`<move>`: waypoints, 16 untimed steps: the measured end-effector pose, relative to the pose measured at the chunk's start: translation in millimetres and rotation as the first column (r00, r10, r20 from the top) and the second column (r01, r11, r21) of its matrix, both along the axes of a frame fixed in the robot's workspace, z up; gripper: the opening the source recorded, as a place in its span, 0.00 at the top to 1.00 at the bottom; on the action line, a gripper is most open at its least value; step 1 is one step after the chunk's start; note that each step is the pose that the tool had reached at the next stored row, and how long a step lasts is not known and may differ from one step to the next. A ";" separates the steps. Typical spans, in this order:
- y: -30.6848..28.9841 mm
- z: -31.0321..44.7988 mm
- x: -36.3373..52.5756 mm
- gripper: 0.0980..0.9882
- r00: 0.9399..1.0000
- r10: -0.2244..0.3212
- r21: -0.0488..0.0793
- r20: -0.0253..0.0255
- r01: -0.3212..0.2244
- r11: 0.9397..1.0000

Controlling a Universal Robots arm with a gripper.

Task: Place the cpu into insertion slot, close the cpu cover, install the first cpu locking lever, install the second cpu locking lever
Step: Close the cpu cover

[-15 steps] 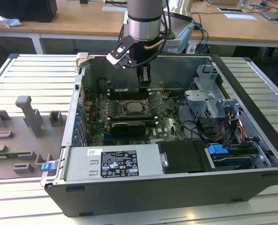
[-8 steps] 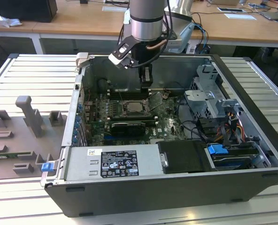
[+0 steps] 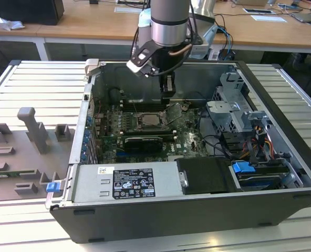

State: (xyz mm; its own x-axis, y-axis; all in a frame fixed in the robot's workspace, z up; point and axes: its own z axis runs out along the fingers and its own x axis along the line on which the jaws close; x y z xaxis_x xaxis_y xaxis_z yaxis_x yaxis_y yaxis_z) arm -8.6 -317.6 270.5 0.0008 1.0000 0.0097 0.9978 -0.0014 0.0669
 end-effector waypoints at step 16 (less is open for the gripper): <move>0.1 -5.3 27.5 0.99 1.000 0.002 -0.004 -0.001 -0.002 1.000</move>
